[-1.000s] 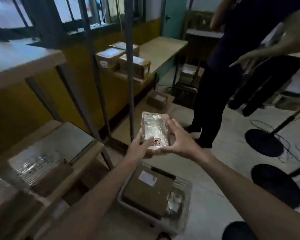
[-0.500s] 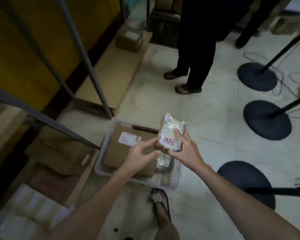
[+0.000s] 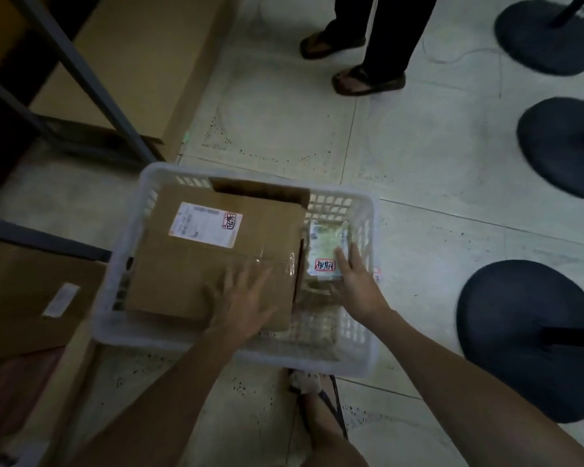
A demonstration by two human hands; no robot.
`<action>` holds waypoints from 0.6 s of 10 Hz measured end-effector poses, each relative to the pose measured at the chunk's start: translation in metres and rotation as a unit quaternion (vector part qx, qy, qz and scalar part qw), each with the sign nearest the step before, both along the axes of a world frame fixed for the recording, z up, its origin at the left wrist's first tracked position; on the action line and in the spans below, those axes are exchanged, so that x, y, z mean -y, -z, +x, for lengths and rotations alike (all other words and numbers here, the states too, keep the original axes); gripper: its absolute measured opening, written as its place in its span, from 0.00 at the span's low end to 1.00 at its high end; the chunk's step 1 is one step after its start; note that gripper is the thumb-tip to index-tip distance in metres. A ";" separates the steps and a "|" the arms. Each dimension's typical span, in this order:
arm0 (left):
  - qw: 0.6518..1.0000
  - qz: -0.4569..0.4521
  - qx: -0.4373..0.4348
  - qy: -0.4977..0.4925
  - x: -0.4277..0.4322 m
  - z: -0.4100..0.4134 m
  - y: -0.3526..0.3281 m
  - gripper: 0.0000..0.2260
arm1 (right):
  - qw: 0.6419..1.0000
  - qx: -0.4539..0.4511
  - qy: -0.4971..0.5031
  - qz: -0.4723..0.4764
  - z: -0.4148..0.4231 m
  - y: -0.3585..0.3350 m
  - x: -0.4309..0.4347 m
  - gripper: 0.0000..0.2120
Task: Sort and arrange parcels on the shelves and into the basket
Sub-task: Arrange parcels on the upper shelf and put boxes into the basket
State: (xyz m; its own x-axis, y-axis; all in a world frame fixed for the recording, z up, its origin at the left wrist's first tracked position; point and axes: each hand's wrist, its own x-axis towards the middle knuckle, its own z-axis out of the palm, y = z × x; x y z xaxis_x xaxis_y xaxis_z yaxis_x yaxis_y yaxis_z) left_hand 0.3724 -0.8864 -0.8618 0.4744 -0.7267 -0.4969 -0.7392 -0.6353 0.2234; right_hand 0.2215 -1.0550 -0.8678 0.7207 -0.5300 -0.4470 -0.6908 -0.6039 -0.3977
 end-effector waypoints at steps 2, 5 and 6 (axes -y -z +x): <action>0.999 0.001 0.025 0.048 -0.006 0.001 0.054 0.45 | 0.997 -0.020 0.069 -0.019 0.030 0.072 -0.001 0.34; 0.998 -0.006 0.043 0.043 -0.005 -0.002 0.064 0.52 | 0.980 0.022 0.195 0.026 0.010 0.088 -0.026 0.31; 0.998 0.004 0.044 0.044 -0.005 -0.001 0.060 0.51 | 0.912 0.108 0.382 0.103 0.010 0.082 -0.045 0.32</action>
State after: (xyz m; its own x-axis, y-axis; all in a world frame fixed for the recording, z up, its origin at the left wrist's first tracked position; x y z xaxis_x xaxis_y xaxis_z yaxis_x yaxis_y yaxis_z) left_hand 0.3712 -0.8818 -0.9221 0.4513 -0.7638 -0.4614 -0.8088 -0.5686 0.1501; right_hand 0.2315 -1.0096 -0.9497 0.2594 -0.8351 -0.4851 -0.7710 0.1234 -0.6247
